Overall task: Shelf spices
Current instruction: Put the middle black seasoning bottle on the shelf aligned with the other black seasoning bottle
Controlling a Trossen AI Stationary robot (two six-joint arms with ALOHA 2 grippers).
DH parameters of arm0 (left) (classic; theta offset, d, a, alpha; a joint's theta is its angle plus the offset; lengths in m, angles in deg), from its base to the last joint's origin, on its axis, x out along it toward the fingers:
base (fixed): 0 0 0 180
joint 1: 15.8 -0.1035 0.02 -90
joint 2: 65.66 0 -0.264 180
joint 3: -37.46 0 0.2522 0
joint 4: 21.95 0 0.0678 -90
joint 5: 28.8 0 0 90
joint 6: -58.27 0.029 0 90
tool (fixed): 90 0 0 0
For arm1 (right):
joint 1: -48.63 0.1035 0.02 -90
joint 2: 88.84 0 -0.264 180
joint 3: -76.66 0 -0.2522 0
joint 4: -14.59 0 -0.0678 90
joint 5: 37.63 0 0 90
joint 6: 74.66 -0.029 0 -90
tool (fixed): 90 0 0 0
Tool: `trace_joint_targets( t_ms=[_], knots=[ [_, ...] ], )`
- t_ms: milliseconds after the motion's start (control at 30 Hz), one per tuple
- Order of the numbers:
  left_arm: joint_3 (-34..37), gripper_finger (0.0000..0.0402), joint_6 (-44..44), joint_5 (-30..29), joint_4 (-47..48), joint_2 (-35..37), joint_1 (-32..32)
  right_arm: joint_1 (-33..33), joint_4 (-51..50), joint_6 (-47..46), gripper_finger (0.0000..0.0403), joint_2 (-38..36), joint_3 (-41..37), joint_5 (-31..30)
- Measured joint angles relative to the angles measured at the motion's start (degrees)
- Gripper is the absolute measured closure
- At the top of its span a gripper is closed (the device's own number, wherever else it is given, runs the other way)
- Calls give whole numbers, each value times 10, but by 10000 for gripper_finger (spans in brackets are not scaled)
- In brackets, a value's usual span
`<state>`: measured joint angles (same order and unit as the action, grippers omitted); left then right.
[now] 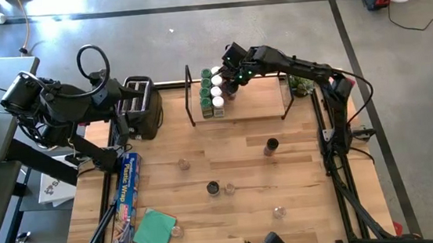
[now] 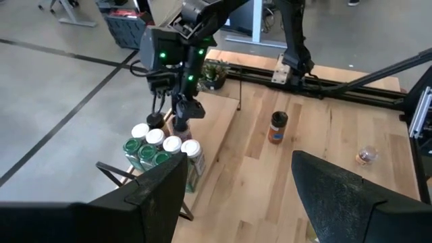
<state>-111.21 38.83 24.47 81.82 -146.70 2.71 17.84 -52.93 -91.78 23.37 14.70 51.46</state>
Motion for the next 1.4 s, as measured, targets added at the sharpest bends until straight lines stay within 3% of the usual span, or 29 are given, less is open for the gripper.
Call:
trace_joint_targets(
  t_ms=[267, 467, 533, 700, 1000, 1167, 1400],
  knots=[
    [0, 140, 0, -1, 0, 0, 0, 0, 41, -10, 162, 0, 11, -9],
    [0, 140, 0, -2, 0, 0, 0, 7, -25, 14, 162, -2, 79, -16],
    [0, 140, 0, -2, 0, 0, 0, 17, -47, 50, 169, -4, 90, 10],
    [0, 140, -7, -2, 0, 0, 0, 49, -71, 125, 227, -3, 51, 106],
    [0, 140, -14, -2, 0, 0, 0, 34, 38, 83, 368, -2, -58, 73],
    [0, 140, -25, -2, 0, 0, 0, 23, 69, 81, 398, -2, -74, 55],
    [0, 140, -36, -2, 0, 0, 0, 19, 95, 86, 402, -2, -76, 54]
  ],
)
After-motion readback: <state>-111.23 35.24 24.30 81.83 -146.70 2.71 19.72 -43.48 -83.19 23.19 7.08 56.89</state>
